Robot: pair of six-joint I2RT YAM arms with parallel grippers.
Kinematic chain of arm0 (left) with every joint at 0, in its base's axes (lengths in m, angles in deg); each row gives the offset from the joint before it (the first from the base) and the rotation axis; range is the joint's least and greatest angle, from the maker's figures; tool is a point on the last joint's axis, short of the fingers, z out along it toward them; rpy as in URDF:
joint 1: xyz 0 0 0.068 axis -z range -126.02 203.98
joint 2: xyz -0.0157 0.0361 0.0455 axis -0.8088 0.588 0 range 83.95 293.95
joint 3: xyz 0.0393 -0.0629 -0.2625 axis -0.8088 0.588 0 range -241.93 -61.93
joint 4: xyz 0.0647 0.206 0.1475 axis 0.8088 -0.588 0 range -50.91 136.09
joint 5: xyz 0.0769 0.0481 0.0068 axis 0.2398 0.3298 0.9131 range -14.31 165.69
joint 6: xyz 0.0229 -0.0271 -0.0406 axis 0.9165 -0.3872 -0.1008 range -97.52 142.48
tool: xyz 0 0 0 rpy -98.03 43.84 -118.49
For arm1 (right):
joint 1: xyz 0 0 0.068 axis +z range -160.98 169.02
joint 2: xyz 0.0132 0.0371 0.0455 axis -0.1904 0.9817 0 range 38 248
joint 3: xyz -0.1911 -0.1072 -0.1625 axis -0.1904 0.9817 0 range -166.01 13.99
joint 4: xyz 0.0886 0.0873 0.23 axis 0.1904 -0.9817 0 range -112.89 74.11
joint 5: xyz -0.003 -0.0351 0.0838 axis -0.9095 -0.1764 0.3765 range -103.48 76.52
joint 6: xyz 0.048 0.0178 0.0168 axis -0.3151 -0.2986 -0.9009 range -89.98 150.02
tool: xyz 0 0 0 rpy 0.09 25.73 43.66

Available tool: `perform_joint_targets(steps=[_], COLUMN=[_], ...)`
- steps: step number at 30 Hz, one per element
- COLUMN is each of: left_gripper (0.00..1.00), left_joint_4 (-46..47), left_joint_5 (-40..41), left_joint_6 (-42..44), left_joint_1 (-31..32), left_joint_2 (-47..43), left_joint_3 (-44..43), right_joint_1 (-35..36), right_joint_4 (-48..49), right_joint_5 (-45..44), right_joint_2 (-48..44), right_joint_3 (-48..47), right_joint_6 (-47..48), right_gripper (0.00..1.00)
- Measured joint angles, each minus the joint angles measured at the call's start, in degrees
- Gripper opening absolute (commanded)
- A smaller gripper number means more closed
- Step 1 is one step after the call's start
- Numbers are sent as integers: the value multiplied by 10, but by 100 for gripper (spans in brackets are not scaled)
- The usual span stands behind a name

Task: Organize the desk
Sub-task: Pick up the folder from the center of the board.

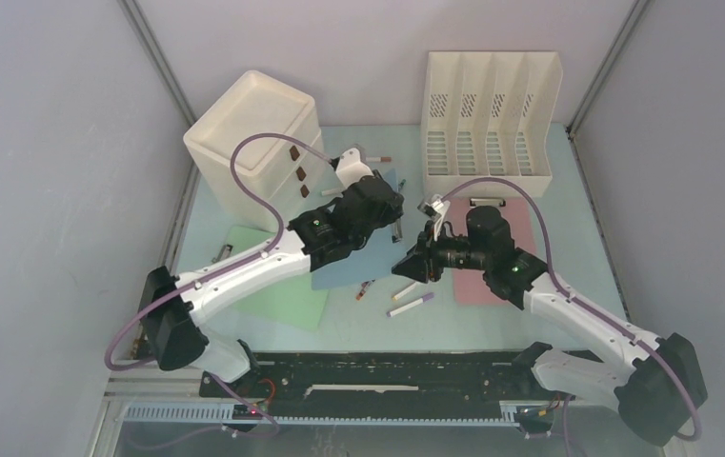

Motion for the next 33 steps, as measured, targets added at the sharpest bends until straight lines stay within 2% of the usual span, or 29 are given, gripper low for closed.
perform_joint_targets(steps=[2,4,6,9,14,23,26,33], left_gripper=[4,16,28,36,56,94,100,100], left_joint_4=[3,3,1,3,17,64,85,133], left_joint_5=[-3,-1,2,7,-23,-112,-142,-204], left_joint_6=[-2,-2,-2,-2,-5,48,82,155], left_joint_1=[-6,-9,-9,-11,-17,-36,-54,-70], left_joint_2=[7,11,12,12,12,2,-12,-57], left_joint_3=[-2,-3,-3,-3,-3,8,19,44], right_joint_1=[2,0,-8,-26,-59,-152,-175,-193], right_joint_4=[-14,-30,-51,-75,-98,-112,-118,-132], right_joint_5=[-10,-26,-43,-52,-43,62,98,143], right_joint_2=[2,6,12,22,29,21,14,14], right_joint_3=[-5,-8,-9,-18,-37,-42,-42,-42], right_joint_6=[2,3,4,10,30,93,114,144], right_gripper=[8,0,0,0,0,0,0,0])
